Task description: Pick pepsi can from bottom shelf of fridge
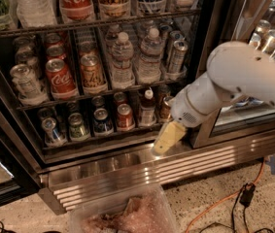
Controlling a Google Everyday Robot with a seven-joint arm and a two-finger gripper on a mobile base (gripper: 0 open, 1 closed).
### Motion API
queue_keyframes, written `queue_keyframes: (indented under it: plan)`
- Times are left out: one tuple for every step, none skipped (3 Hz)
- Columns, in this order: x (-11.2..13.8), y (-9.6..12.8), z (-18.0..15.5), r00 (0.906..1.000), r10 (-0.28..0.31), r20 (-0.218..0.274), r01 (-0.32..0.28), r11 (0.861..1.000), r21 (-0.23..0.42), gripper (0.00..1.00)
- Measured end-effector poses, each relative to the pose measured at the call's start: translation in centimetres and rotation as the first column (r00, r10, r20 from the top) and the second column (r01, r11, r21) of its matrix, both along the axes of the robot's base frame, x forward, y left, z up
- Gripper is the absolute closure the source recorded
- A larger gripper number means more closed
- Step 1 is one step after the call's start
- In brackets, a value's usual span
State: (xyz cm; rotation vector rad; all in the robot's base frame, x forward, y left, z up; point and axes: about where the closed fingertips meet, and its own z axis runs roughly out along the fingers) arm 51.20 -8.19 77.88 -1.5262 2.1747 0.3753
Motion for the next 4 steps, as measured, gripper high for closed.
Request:
queue_keyframes:
  plan:
    - [-0.2,3.0,-2.7,0.9992,-0.036,0.015,0.035,0.996,0.08,0.0]
    - [0.7,3.4,-2.4,0.9974,-0.051,0.051,0.046,0.995,0.093,0.0]
    - [0.7,3.4,-2.4,0.9974,-0.051,0.051,0.046,0.995,0.093,0.0]
    - [1.4,4.5,-3.9,0.9969,-0.052,0.058,0.046,0.993,0.111,0.0]
